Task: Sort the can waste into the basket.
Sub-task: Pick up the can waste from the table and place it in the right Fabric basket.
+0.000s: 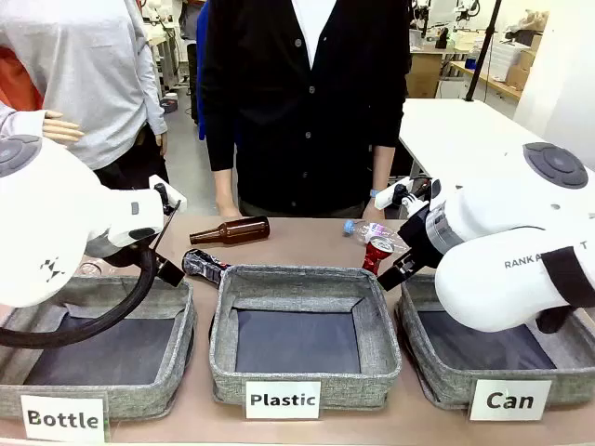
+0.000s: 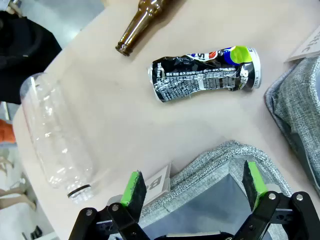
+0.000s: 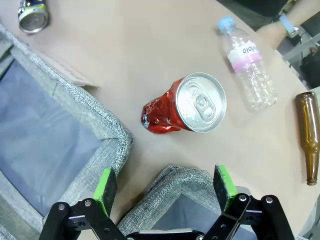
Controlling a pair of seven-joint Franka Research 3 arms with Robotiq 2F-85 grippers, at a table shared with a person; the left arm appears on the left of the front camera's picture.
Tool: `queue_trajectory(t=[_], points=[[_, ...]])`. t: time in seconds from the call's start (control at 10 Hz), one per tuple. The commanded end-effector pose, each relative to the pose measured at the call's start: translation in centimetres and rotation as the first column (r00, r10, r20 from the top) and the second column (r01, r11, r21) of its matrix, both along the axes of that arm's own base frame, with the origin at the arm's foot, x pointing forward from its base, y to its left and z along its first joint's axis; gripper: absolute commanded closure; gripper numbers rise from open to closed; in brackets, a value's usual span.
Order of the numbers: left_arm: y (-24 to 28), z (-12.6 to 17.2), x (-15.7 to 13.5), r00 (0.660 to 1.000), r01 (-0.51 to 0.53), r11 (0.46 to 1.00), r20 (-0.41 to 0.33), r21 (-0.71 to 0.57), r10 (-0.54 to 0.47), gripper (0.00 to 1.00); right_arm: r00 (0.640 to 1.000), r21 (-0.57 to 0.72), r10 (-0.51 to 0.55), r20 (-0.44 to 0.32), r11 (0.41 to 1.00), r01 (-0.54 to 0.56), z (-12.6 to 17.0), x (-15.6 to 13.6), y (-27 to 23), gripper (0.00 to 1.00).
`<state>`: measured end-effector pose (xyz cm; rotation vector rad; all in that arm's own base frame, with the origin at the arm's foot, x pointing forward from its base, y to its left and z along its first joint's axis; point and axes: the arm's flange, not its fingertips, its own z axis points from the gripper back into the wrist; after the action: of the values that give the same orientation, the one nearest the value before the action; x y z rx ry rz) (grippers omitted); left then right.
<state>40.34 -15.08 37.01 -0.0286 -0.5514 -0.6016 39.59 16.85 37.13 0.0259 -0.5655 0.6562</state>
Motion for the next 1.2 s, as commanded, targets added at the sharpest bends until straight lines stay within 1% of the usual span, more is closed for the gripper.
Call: queue_trajectory(t=[0.0,1.1], points=[[0.00,0.01,0.00,1.000,0.000,1.000,0.000,0.000,0.000,0.00,1.000,0.000,0.000,0.000,1.000,0.000,0.00,0.00,0.00,0.00],[0.00,0.01,0.00,1.000,0.000,1.000,0.000,0.000,0.000,0.00,1.000,0.000,0.000,0.000,1.000,0.000,0.00,0.00,0.00,0.00]])
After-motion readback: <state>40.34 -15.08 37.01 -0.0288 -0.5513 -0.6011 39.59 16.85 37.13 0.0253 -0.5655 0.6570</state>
